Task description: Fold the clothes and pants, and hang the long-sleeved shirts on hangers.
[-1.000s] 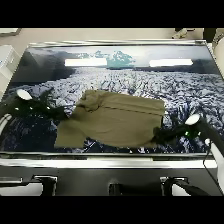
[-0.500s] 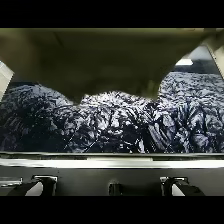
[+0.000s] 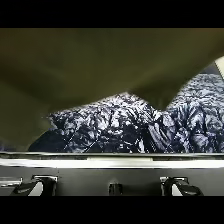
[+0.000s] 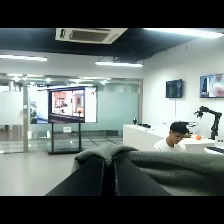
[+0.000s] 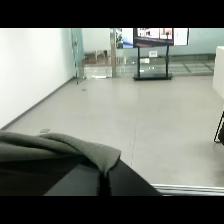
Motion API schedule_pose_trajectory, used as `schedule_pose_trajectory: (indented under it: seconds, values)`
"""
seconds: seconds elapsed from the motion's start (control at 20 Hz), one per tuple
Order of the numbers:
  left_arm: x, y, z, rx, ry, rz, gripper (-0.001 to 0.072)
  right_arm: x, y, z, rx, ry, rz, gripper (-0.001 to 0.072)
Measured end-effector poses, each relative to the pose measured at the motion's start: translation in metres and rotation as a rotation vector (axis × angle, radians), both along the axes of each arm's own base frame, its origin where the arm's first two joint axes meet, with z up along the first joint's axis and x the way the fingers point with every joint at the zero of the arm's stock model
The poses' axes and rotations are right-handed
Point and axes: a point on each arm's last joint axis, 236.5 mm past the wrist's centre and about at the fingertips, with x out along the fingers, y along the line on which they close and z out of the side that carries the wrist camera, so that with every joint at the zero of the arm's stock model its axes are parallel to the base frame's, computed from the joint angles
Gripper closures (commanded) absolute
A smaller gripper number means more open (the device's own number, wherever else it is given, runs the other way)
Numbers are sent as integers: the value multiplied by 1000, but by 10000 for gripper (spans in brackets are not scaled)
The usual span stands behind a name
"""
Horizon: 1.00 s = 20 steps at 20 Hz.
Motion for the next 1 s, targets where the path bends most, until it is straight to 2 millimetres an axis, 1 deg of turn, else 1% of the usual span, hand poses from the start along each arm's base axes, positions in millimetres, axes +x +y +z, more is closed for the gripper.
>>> schedule_pose_trajectory:
  seconds: [0.05, 0.1, 0.15, 0.2, 0.25, 0.3, 0.35, 0.4, 0.45, 0.5, 0.55, 0.6, 0.7, 0.8, 0.85, 0.9, 0.95, 1.0]
  values:
    - [6, 3, -2, -1, 10, 8, 683, 2, -2, -1, 0, 6, -8, 678]
    - [16, 6, -8, -1, 34, 17, 682, 10, -4, -9, -5, 38, -14, 678]
    - [34, 10, -21, -1, 86, 22, 682, 22, -7, -22, -9, 93, -18, 678]
    - [60, 14, -43, 0, 169, 22, 682, 40, -10, -45, -15, 179, -22, 678]
    - [88, 19, -69, -4, 258, 17, 682, 63, -14, -75, -19, 289, -20, 678]
    - [118, 23, -100, -11, 353, 10, 682, 86, -17, -110, -18, 409, -14, 678]
    - [152, 27, -141, -24, 470, -4, 682, 112, -20, -154, -12, 548, -3, 678]
    - [187, 29, -190, -37, 601, -19, 681, 136, -24, -196, -2, 672, 4, 679]
    - [216, 30, -240, -38, 717, -30, 682, 160, -28, -247, 15, 808, 13, 679]
    - [243, 29, -295, -32, 831, -44, 682, 180, -31, -291, 40, 913, 18, 679]
    - [265, 27, -341, -31, 905, -50, 682, 197, -31, -335, 77, 1016, 28, 678]
    - [286, 24, -392, -28, 987, -53, 681, 213, -31, -373, 125, 1095, 33, 678]
    - [311, 12, -481, -34, 1131, -65, 681, 232, -27, -448, 235, 1263, 38, 678]
    - [321, -3, -555, -76, 1272, -82, 681, 238, -19, -504, 342, 1401, 44, 678]
    - [321, -12, -584, -102, 1336, -95, 681, 238, -14, -528, 383, 1464, 46, 678]
    - [322, -22, -606, -132, 1381, -108, 681, 238, -9, -544, 413, 1505, 50, 678]
    - [320, -31, -625, -158, 1426, -120, 680, 237, -5, -557, 435, 1541, 56, 678]
    - [318, -37, -638, -167, 1456, -129, 660, 237, -1, -567, 452, 1565, 57, 676]
